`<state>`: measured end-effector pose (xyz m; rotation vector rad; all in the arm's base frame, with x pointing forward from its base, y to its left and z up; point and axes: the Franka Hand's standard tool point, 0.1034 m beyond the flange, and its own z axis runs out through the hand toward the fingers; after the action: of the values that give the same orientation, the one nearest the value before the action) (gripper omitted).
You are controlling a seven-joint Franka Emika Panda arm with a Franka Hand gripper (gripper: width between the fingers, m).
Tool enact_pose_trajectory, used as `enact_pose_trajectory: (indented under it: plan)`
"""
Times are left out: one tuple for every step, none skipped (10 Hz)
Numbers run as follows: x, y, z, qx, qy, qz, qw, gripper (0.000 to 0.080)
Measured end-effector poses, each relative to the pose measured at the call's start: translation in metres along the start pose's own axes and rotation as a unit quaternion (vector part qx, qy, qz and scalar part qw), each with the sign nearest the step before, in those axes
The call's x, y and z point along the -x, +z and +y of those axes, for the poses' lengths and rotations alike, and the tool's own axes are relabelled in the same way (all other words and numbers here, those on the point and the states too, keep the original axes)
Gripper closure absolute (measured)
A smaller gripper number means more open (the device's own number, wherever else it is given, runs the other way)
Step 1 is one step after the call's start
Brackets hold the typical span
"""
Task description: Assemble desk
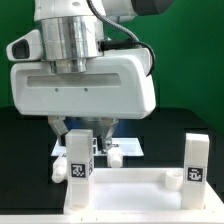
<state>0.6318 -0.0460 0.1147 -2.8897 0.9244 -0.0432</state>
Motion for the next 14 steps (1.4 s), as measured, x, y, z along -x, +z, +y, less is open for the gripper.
enact_pose_trajectory:
  plan:
    - [0.0, 0.0, 0.001, 0.001, 0.042, -0.001, 0.999, 0.0432]
    - [0.001, 0.001, 0.001, 0.003, 0.114, -0.002, 0.993, 0.0512]
    - [0.001, 0.001, 0.0, 0.003, 0.181, -0.002, 0.984, 0.0512]
    - [-0.001, 0.002, 0.0, -0.005, 0.271, -0.003, 0.963, 0.0512]
    - [-0.004, 0.002, 0.003, -0.026, 0.367, -0.004, 0.93, 0.0512]
    - [-0.001, 0.002, 0.006, -0.048, 0.453, -0.001, 0.89, 0.0512]
    - [-0.001, 0.002, 0.006, -0.054, 0.488, -0.004, 0.871, 0.0512]
    - [0.0, 0.003, 0.005, -0.053, 0.499, -0.007, 0.865, 0.0512]
    - [0.0, 0.003, 0.005, -0.053, 0.484, -0.006, 0.873, 0.0512]
    - [0.001, 0.002, 0.005, -0.049, 0.446, -0.006, 0.894, 0.0512]
    - [0.005, 0.001, 0.003, -0.036, 0.314, -0.008, 0.949, 0.0425]
    - [0.009, 0.001, 0.0, -0.035, 0.214, -0.012, 0.976, 0.0425]
    - [0.005, 0.001, 0.007, -0.049, 0.225, 0.005, 0.973, 0.0233]
    - [0.006, 0.002, 0.01, -0.045, 0.19, 0.008, 0.981, 0.0173]
